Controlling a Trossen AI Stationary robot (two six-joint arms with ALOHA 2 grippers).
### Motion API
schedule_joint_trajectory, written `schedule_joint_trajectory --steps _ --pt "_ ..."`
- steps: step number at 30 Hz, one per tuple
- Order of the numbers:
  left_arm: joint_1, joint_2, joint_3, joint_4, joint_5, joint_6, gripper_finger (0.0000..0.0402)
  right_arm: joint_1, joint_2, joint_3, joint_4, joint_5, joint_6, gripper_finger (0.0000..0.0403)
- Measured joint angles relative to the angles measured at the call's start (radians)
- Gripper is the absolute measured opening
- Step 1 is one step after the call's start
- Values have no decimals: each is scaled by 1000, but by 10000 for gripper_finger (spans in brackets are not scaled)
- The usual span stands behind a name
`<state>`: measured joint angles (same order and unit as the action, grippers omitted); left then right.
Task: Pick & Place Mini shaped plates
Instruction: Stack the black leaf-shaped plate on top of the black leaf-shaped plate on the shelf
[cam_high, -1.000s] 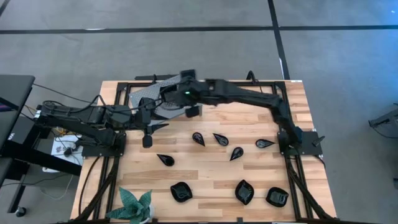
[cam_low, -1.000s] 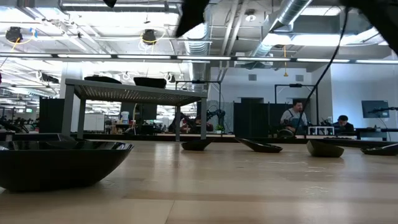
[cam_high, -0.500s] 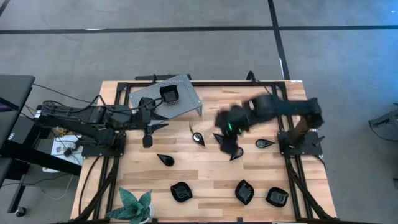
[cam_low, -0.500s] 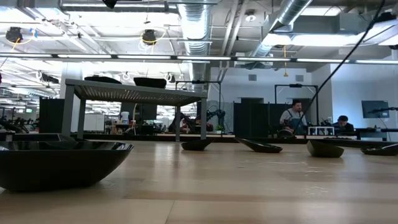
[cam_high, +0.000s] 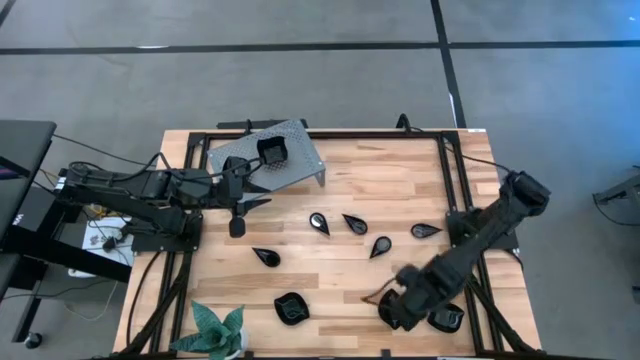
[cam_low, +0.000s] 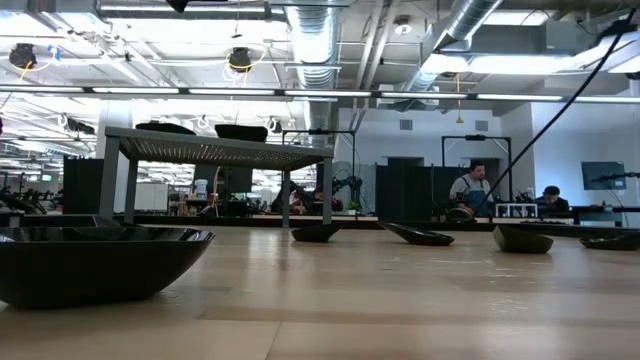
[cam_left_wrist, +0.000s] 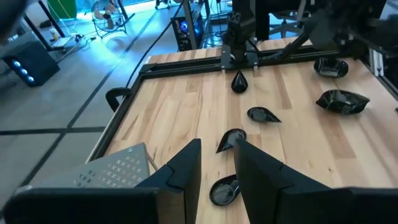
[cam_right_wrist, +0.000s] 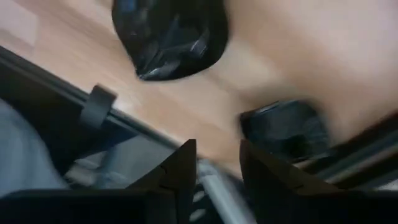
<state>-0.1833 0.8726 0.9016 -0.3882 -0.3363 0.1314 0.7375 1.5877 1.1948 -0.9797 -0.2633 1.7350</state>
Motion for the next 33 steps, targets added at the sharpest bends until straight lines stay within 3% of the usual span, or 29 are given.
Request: schedule_joint_trajectory --steps 5,13,20,33 --pt "0 0 0 1 0 53 97 62 46 -88 223 -54 122 118" --pt "0 0 0 3 0 56 97 130 149 -85 221 -56 118 117" --pt "0 0 0 3 0 42 97 181 251 -85 148 -138 62 117" --pt "0 0 0 7 0 -9 97 152 248 -84 80 -104 -43 117"
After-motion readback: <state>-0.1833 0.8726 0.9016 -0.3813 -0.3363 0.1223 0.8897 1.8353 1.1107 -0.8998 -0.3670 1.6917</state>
